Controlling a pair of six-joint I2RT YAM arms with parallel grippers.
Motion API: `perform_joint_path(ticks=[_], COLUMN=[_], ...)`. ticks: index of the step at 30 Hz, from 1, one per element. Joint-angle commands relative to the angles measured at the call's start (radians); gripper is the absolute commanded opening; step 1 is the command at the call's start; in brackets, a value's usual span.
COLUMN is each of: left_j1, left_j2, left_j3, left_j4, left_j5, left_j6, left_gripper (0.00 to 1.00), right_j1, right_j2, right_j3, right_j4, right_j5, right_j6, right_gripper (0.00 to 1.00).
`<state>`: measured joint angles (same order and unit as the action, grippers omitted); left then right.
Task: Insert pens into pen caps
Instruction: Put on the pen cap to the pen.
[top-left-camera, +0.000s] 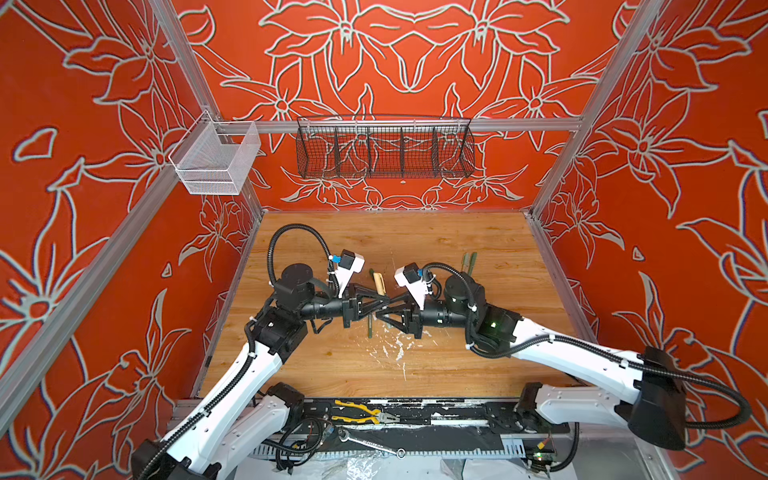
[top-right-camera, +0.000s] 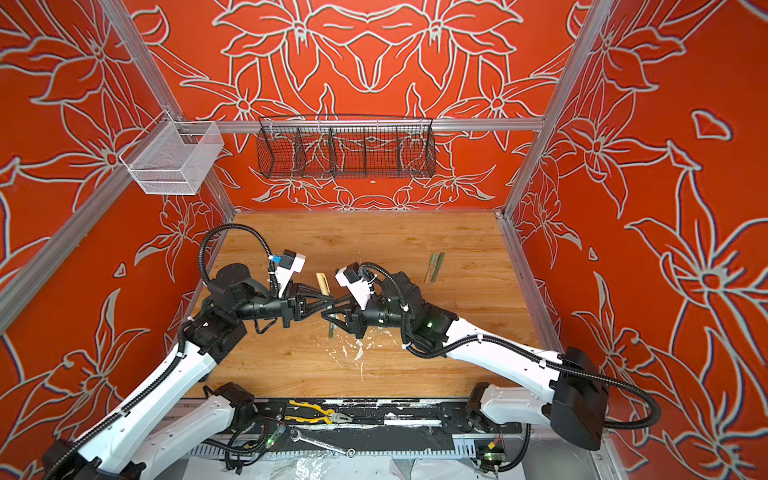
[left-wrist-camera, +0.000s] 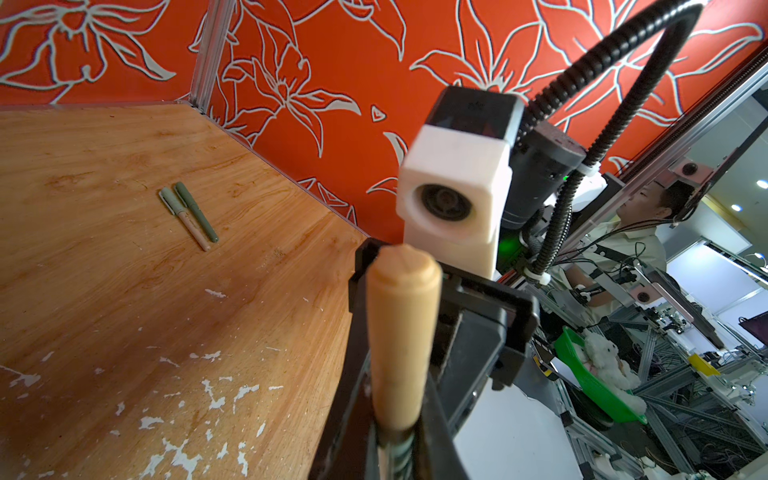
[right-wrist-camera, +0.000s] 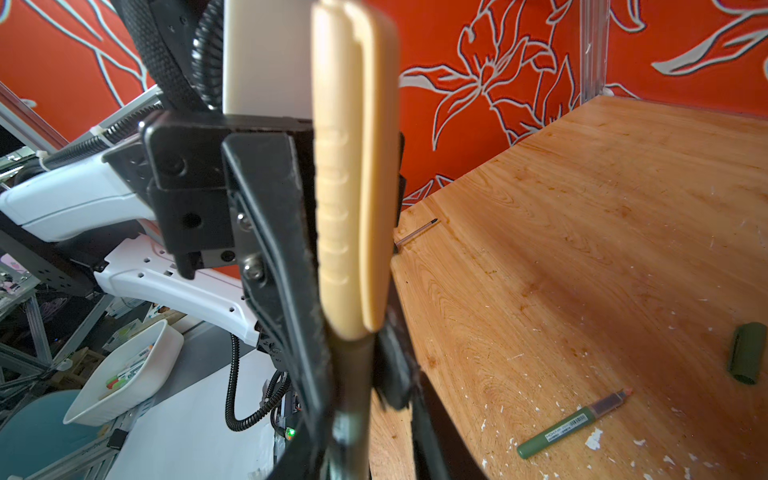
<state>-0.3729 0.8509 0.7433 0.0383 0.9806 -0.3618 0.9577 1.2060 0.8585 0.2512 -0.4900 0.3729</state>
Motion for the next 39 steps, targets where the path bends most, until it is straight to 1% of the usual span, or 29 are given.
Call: perform_joint_path(ticks=[1,4,8,9,13,14,15,17,20,22,28,30,31,35,37,39], left_j1=[0.002,0.002,0.002,0.002,0.002,0.003,0.005,0.014,0.029,0.038,0.064,0.069,0.071,0.071,0.071,0.071], left_j2=[-0.016,-0.012,-0.018,-0.021,-0.024,-0.024,-0.025,-0.029,-0.039,-0.044,-0.045,-0.039,-0.035,-0.029,-0.029,-0.023], left_j3=[-0.010,-0.011,-0.011,-0.012,-0.001,0.006,0.010,0.013,0.013,0.013,0.017,0.016,0.017,0.018,0.018,0.019], left_j4=[0.046,0.056,0.052,0.051,0.029,0.012,0.003,0.000,0.002,0.004,0.007,0.022,0.024,0.025,0.024,0.029], left_j5=[0.031,0.046,0.047,0.046,0.035,0.024,0.013,0.003,-0.008,-0.015,-0.028,-0.021,-0.014,-0.004,-0.006,0.002], left_j6=[-0.013,-0.019,-0.020,-0.018,-0.010,-0.002,0.002,0.001,0.000,-0.003,-0.004,-0.010,-0.010,-0.012,-0.010,-0.011], left_gripper=[0.00,0.00,0.00,0.00,0.00,0.09,0.25,0.51,0.62,0.65,0.66,0.64,0.62,0.49,0.47,0.38], right_j1=[0.003,0.001,0.001,0.001,0.001,0.001,0.001,0.001,0.001,0.002,0.003,0.003,0.003,0.003,0.003,0.004], right_j2=[0.016,0.034,0.051,0.049,0.039,0.034,0.028,0.017,0.006,0.003,-0.002,0.001,0.002,-0.002,-0.003,-0.004], right_j3=[0.045,0.061,0.067,0.064,0.057,0.052,0.045,0.032,0.017,0.008,-0.012,-0.011,-0.016,-0.026,-0.028,-0.029], right_j4=[0.046,0.062,0.076,0.083,0.057,0.048,0.041,0.025,0.006,-0.004,-0.007,-0.021,-0.018,-0.007,-0.004,0.005], right_j5=[-0.014,-0.033,-0.048,-0.051,-0.055,-0.052,-0.049,-0.055,-0.074,-0.085,-0.122,-0.130,-0.131,-0.146,-0.153,-0.164], right_j6=[0.010,0.018,0.036,0.041,0.045,0.044,0.044,0.042,0.040,0.041,0.054,0.056,0.059,0.064,0.064,0.061], right_gripper=[0.23,0.17,0.02,0.00,0.00,0.00,0.00,0.00,0.00,0.00,0.00,0.00,0.00,0.00,0.00,0.00])
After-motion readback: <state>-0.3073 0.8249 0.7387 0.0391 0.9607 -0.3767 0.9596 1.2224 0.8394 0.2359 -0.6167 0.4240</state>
